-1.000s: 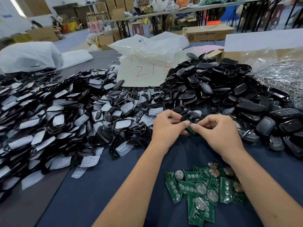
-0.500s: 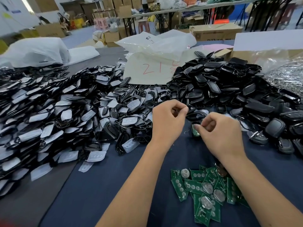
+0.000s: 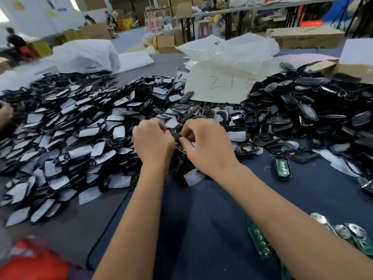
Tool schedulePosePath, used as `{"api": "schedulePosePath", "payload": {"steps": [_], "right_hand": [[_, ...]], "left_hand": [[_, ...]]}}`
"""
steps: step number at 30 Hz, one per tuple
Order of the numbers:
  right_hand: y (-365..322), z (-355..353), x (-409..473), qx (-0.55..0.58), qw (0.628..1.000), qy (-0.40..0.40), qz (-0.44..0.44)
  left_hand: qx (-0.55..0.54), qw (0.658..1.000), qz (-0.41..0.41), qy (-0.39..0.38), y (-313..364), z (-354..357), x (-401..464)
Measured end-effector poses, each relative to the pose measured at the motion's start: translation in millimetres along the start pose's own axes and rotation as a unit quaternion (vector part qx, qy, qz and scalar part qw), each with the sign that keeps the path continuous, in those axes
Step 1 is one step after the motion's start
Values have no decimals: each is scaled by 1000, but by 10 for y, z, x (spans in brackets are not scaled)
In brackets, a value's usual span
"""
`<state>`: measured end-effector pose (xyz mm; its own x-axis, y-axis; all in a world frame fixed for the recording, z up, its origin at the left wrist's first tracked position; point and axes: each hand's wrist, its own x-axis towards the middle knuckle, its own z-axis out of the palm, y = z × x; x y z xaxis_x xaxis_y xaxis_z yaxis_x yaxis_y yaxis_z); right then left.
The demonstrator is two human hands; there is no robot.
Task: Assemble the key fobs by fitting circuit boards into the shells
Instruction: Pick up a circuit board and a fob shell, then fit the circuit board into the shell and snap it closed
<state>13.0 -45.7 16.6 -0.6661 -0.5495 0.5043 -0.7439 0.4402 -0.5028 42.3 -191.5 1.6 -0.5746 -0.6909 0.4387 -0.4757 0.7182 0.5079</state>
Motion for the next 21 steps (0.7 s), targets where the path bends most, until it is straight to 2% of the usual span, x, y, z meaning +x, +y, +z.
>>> {"api": "schedulePosePath", "payload": {"steps": [4,7,10,14,17,19,21], "right_hand": [[-176,281,203,-61,997,-19,-44],[-228,429,272,-122,986,-89,-75],[-238,464,268,-107,986,-107,-68],[-189,394,204,-37,996,-61,-50],[-114,262,156,5,999,-16,-28],[-22,114,110,38,999,34,0],[104,-59,40,76,993,76,46]], "left_hand": [[139,989,-41,-38,-220,-98,270],[188,977,-43,-94,-277,-45,353],[168,980,-60,-91,-282,3,382],[146,984,-77,-71,-276,18,402],[120,990,-70,-13,-260,-4,376],[63,996,-41,48,-170,-25,338],[-50,996,-9,68,10,-40,278]]}}
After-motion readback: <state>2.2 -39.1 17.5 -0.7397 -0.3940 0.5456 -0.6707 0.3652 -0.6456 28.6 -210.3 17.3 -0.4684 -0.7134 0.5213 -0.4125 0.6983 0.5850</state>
